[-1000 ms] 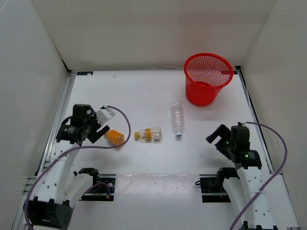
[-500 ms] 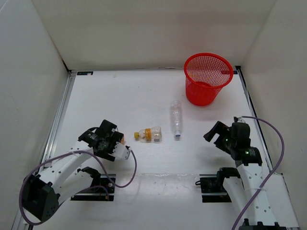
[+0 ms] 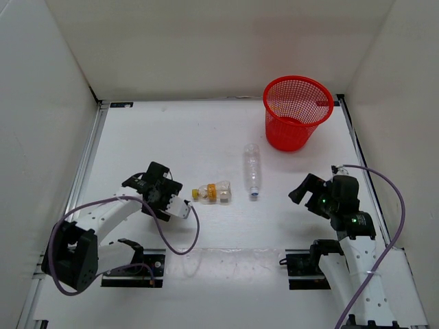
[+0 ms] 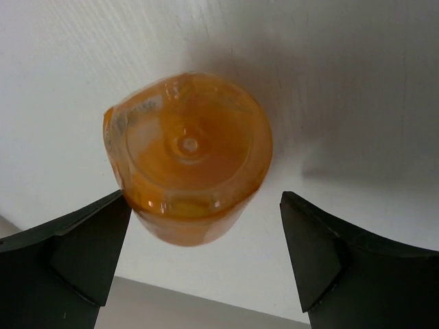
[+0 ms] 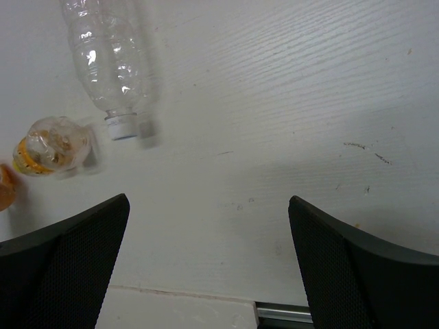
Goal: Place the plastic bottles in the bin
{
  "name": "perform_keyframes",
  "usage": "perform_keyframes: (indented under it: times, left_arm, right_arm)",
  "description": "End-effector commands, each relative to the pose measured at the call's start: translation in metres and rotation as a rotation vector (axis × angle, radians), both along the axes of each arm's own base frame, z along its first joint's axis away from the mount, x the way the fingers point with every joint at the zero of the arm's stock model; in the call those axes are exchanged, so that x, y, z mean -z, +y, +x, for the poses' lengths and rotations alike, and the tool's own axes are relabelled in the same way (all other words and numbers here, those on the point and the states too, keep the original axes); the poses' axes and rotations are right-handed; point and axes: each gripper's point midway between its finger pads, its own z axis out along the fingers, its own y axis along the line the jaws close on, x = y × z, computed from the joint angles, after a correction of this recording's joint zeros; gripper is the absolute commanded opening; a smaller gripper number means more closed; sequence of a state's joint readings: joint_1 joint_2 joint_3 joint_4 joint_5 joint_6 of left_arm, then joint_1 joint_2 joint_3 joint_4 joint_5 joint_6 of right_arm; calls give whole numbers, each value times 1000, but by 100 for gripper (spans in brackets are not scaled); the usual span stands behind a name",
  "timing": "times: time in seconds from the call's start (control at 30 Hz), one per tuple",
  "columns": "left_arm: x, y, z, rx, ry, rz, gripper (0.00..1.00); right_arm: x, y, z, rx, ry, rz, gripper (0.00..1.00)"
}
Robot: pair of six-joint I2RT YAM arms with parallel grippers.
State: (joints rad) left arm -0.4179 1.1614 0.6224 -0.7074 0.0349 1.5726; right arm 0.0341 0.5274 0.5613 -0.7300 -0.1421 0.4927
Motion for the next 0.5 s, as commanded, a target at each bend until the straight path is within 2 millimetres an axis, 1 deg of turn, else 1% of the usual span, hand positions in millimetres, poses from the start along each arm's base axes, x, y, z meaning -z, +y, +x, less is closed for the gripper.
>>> perform_keyframes:
  times: [0.0, 0.07, 0.13, 0.17, 0.2, 0.23, 0.27, 0.3, 0.33, 0.37, 0.4, 0.43, 0.47]
  left_arm:
    - [3, -16, 6, 9, 38, -46, 100]
    - [4, -19, 12, -38, 63, -53, 100]
    - [2, -29, 16, -67, 86, -105, 92]
    - [-8, -36, 24, -119, 78, -147, 83]
    - [-8, -39, 26, -141, 91, -163, 71]
    - [-10, -40, 27, -166, 102, -168, 54]
    - [-15, -41, 29, -191, 107, -176, 48]
    - [-12, -40, 26, -195, 135, -160, 43]
    - [-14, -37, 24, -209, 145, -144, 39]
    - [-13, -30, 16, -233, 188, -124, 25]
    - [-21, -28, 23, -261, 175, -137, 10]
    - [-27, -28, 29, -286, 160, -153, 10]
    - [-34, -23, 34, -342, 155, -171, 10]
  right_arm:
    - [-22, 4, 9, -42, -66, -1, 100]
    - [-23, 4, 11, -48, -59, -8, 100]
    - [-24, 4, 12, -48, -56, -8, 100]
    - [-23, 4, 13, -48, -47, -8, 100]
    - [-27, 4, 14, -48, -57, -8, 100]
    - [-26, 4, 16, -48, -54, -8, 100]
    - [-26, 4, 16, -48, -54, -8, 100]
    - [-24, 4, 16, -48, -44, -8, 100]
    - [-28, 4, 18, -48, -54, -8, 100]
    - [-28, 4, 18, -48, -54, -8, 100]
    - [-32, 4, 19, -48, -63, -8, 100]
    - [-32, 4, 19, -48, -64, -8, 100]
    - [-34, 4, 20, -48, -73, -8, 100]
